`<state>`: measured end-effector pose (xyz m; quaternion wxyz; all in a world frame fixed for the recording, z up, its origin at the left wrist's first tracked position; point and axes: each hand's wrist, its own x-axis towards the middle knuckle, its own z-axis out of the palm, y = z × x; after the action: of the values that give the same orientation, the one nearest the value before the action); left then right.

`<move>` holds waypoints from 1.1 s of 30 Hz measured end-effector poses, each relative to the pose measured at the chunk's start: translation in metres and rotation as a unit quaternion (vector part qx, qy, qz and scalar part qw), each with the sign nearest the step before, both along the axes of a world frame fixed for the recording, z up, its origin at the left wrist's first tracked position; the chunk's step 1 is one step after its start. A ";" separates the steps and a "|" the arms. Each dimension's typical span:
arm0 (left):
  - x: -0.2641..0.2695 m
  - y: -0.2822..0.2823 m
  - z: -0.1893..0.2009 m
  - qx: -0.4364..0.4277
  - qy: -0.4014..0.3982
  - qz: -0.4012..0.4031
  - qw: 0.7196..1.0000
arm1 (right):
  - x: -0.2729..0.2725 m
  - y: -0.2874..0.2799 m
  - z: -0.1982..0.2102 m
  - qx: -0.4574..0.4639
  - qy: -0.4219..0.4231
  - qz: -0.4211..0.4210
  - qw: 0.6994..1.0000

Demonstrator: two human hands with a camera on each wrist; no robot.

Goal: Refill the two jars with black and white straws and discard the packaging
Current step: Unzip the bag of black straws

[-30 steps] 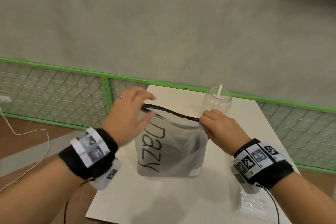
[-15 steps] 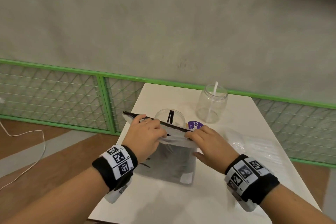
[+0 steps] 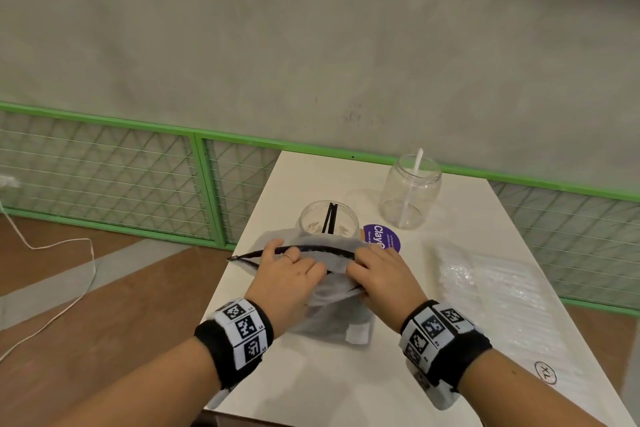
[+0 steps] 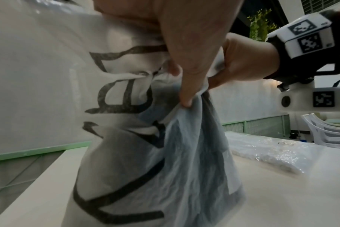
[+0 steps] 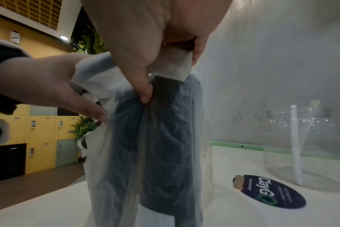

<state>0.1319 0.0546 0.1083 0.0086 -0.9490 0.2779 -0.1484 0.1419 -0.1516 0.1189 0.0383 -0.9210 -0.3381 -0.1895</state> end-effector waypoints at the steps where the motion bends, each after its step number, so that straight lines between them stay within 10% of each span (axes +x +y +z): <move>1: -0.001 -0.001 -0.003 -0.006 -0.006 -0.001 1.000 | -0.001 0.001 0.000 0.008 0.002 -0.002 1.000; 17: -0.012 0.015 -0.028 -0.073 -0.085 -0.050 0.992 | -0.024 0.002 0.015 0.170 0.230 -0.046 0.957; 21: -0.018 0.036 -0.025 -0.043 -0.094 -0.065 0.993 | -0.025 -0.011 -0.002 0.067 0.086 -0.013 0.994; 26: -0.037 0.044 -0.030 0.025 0.057 -0.056 0.996 | -0.031 -0.003 -0.007 0.292 0.254 -0.021 0.922; 33: -0.029 0.024 0.009 -0.200 0.033 0.020 0.979 | -0.024 0.004 -0.019 0.340 0.225 -0.055 0.911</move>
<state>0.1024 0.0789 0.1174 -0.1879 -0.9413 0.2236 -0.1695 0.1181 -0.1472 0.1003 0.4138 -0.8878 -0.1839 -0.0824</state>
